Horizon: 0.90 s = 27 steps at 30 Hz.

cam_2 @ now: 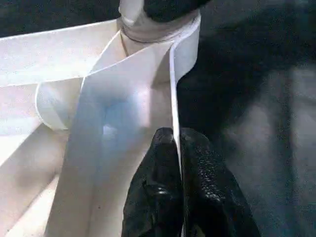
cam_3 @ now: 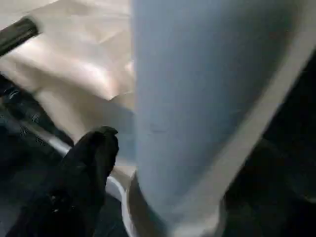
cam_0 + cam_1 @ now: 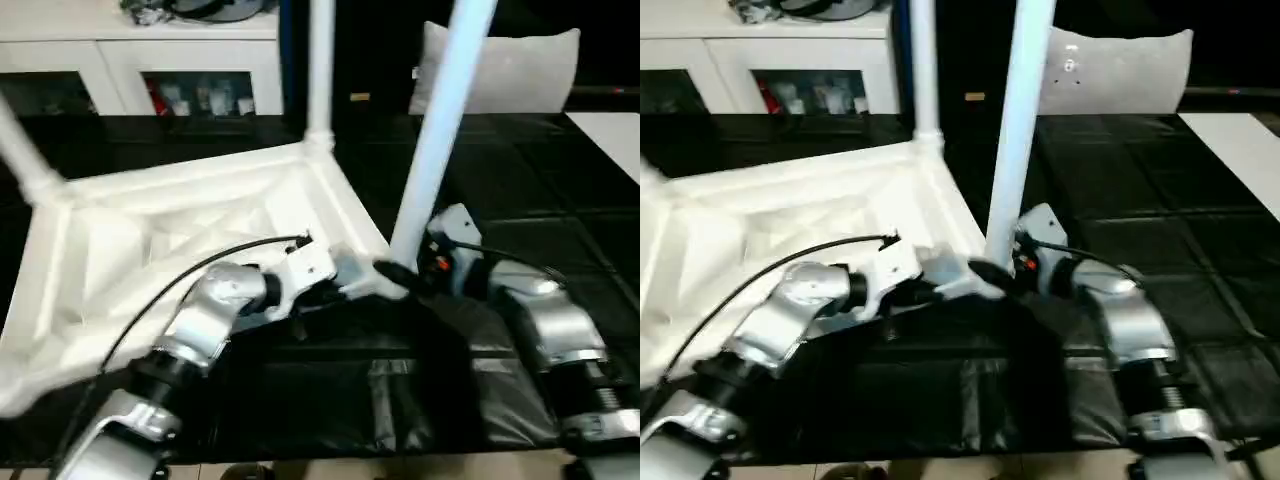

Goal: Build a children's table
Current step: Rotate leg to tighten

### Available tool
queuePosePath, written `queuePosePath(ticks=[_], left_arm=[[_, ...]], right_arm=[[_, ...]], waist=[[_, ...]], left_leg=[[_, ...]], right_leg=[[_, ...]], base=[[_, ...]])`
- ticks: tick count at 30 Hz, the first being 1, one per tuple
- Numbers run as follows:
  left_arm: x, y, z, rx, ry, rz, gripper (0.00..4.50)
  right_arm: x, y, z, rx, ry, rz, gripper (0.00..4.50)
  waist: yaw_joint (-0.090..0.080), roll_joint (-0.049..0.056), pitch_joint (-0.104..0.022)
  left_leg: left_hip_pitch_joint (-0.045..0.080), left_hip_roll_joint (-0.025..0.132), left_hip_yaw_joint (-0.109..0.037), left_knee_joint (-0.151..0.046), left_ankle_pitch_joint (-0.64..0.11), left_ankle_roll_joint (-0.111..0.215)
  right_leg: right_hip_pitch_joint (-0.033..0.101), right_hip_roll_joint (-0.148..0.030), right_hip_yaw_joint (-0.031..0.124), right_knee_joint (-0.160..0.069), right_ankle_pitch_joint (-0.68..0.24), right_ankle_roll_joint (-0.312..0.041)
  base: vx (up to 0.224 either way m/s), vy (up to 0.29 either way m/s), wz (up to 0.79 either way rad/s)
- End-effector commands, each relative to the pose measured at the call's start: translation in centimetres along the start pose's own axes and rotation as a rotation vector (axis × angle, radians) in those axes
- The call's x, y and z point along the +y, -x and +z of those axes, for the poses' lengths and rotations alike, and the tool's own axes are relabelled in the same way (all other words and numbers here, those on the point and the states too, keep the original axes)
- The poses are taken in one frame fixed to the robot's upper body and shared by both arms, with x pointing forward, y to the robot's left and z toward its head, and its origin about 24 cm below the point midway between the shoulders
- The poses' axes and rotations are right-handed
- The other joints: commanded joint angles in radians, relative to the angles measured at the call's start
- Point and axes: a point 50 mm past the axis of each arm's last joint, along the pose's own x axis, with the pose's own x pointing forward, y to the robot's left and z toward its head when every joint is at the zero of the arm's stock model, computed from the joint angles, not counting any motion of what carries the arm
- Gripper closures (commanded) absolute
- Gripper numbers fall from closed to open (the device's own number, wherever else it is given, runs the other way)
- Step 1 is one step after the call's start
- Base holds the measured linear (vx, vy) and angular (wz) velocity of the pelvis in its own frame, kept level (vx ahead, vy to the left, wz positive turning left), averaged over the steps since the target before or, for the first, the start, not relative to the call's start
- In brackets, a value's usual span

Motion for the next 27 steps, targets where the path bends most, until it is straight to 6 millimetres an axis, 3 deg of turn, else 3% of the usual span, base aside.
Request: queuePosePath(ticks=[1,6,10,17,27], left_arm=[[-1.0,-0.1,-0.1,-0.029,-0.021,-0.102,4.5],[-1.0,0.7,-0.8,0.002,-0.05,-0.16,4.5],[-1.2,1.6,-0.9,-0.001,-0.062,-0.232,4.5],[-1.4,2.2,-1.1,0.006,-0.094,-0.31,4.5],[-1.3,2.5,-1.3,0.009,-0.093,-0.321,4.5]], right_arm=[[0.4,0.6,0.2,-0.006,0.027,0.106,0.53],[0.6,1.4,0.1,0.014,0.04,0.217,0.53],[1.0,1.9,-0.1,0.023,0.02,0.31,0.79],[1.4,2.3,-0.4,0.036,0.015,0.393,1.37],[1.8,2.3,-0.3,0.028,0.003,0.437,2.29]], waist=[[0.005,-0.015,-0.065],[0.006,-0.015,-0.064],[0.011,-0.015,-0.065],[0.016,-0.015,-0.06],[0.02,-0.017,-0.061]], left_leg=[[0.017,0.052,-0.015,-0.06,-0.153,0.092],[0.015,0.053,-0.015,-0.059,-0.148,0.092],[0.013,0.054,-0.014,-0.057,-0.135,0.1],[0.018,0.057,-0.014,-0.062,-0.173,0.079],[0.015,0.055,-0.014,-0.06,-0.15,0.081]], right_leg=[[0.051,-0.067,0.039,-0.073,-0.088,-0.246],[0.052,-0.067,0.038,-0.07,-0.08,-0.254],[0.052,-0.067,0.037,-0.067,-0.067,-0.261],[0.046,-0.067,0.038,-0.073,-0.137,-0.255],[0.048,-0.067,0.037,-0.069,-0.108,-0.254]], base=[[0.0,0.0,0.0],[0.0,0.0,0.0],[0.0,0.0,0.0],[0.0,0.0,0.0],[0.0,0.0,0.0]])
